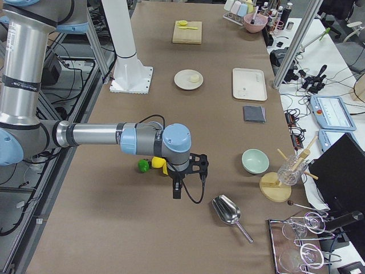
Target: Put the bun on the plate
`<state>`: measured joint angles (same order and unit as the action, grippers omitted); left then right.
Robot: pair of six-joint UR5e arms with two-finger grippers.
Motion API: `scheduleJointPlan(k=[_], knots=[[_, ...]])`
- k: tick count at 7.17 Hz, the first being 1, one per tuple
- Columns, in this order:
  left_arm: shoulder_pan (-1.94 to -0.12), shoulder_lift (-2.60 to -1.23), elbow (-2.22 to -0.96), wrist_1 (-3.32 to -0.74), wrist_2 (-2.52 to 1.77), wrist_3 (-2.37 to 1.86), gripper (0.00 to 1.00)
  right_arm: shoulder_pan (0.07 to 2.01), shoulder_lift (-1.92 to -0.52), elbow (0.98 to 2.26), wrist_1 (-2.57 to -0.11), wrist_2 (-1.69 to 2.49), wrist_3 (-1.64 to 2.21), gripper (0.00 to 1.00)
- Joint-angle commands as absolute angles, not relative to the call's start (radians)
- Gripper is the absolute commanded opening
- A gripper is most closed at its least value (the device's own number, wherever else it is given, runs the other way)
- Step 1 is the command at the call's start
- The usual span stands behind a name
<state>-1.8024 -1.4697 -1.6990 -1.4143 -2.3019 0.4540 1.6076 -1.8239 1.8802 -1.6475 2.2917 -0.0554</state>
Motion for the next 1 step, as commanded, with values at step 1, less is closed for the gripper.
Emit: scheduleJointPlan(k=[1], knots=[[-1.801,-1.471,-1.7,-1.414,-2.303,0.454,0.98,1.608,-1.824,1.879,-1.647,2.292,-0.055,1.0]])
